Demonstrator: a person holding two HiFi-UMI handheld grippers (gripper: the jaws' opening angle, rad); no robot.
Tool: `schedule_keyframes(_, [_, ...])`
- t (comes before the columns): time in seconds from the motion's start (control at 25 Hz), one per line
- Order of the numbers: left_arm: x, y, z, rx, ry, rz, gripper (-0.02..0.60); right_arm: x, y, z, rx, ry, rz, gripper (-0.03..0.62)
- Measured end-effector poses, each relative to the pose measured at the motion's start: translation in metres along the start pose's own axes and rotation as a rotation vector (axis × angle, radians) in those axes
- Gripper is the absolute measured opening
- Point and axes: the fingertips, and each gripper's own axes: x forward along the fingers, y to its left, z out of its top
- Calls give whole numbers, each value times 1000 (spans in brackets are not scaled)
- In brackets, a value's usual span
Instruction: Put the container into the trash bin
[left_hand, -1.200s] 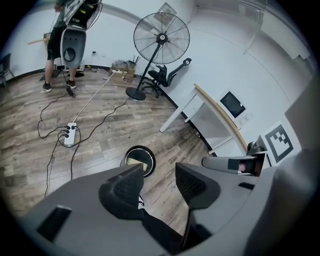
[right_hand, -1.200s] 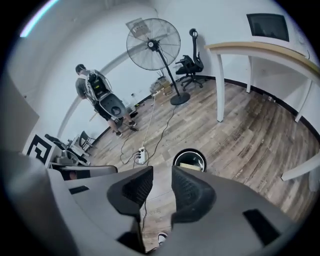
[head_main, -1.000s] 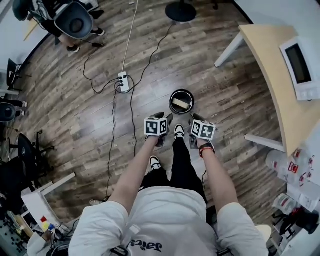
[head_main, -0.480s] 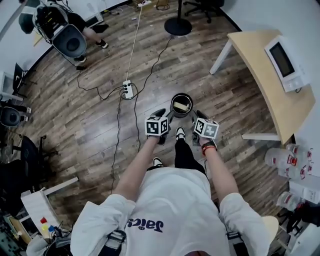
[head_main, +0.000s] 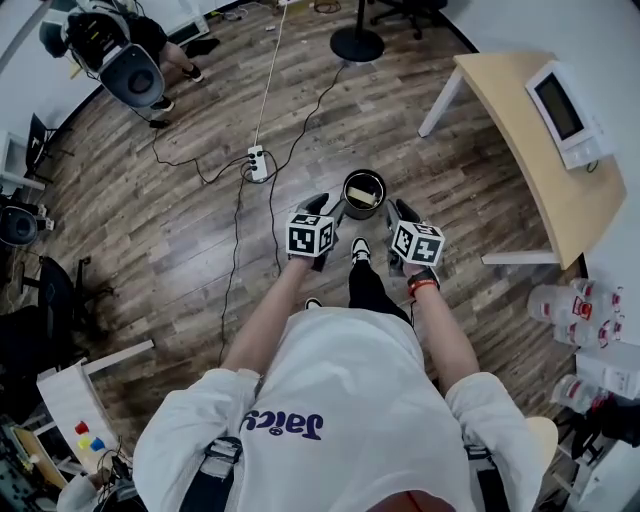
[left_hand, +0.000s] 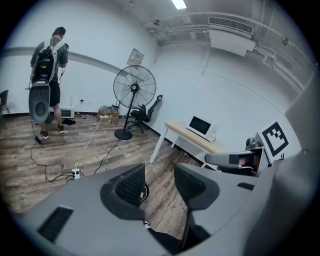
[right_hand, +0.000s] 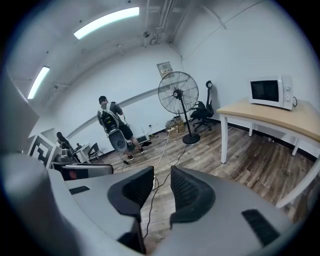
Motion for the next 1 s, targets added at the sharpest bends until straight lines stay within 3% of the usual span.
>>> schedule_keyframes(0.2, [-23,-10,11,41,-40,-7,187,-23,1,3,-25,-29,-11,115])
schedule_keyframes(0.36, [-42,-23,28,143,-84,2,186,-40,2,17,-33,-81,-36,104])
schedule_keyframes(0.52, [-56,-31,44,127,-147,5,172,-62,8,36,-64,-139,-49,100])
schedule_keyframes(0.76, [-73,-39,70,168,-214,11,149,-82,32,62,-58,-203,11,87])
schedule_keyframes(1.0, [-97,-44,84,190,-264,14,126,-97,48,74,-81,-256,-6,70])
